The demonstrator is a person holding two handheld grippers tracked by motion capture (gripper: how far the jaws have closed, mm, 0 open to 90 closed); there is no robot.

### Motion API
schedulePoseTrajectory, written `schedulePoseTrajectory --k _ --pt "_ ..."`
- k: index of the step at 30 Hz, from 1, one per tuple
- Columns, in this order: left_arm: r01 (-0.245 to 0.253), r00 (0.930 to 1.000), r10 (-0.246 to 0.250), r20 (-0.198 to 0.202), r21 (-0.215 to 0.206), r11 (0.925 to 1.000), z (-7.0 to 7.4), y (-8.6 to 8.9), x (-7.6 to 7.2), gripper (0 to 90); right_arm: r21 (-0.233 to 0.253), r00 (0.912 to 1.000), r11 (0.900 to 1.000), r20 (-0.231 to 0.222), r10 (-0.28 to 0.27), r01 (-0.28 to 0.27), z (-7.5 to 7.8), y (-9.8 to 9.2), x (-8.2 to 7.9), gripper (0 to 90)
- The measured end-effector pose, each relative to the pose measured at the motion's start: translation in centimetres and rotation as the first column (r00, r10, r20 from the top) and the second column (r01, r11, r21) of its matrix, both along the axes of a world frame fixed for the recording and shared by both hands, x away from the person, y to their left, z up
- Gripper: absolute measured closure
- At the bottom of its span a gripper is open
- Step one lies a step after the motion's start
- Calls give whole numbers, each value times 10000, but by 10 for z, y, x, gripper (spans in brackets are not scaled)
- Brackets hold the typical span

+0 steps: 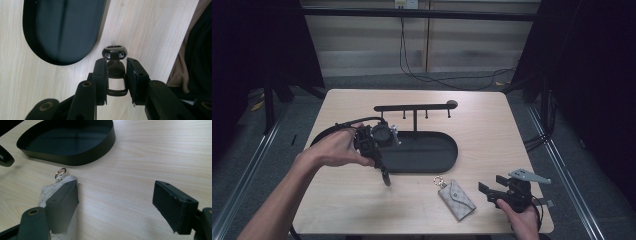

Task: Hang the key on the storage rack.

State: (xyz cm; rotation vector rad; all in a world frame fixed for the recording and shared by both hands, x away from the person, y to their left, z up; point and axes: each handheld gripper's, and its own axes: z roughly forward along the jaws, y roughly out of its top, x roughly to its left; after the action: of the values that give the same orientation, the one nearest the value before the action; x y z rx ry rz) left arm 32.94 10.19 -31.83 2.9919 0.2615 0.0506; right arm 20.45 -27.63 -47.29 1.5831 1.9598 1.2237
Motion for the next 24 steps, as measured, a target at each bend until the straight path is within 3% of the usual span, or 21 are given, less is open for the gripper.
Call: schedulePoseTrajectory --k 8,10,13,16,24 --pt "-27 9999 31 -108 344 9994 10 -9 5 709 19 10000 10000 -10 5 -5 0 0 0 206" --pt "54 9999 -60 135 456 9989 15 -11 8 709 39 10000 10000 -27 23 -23 0 0 0 206" --pt "150 9998 -158 134 600 9981 21 -14 11 709 44 10000 10000 -12 18 -18 0 0 0 206" --pt "132 9995 -148 264 617 9980 24 -16 12 709 66 10000 10000 -17 27 -27 0 0 0 206" --pt "-291 9996 288 62 534 9981 30 -25 30 709 100 10000 9999 -26 60 -60 0 0 0 205"
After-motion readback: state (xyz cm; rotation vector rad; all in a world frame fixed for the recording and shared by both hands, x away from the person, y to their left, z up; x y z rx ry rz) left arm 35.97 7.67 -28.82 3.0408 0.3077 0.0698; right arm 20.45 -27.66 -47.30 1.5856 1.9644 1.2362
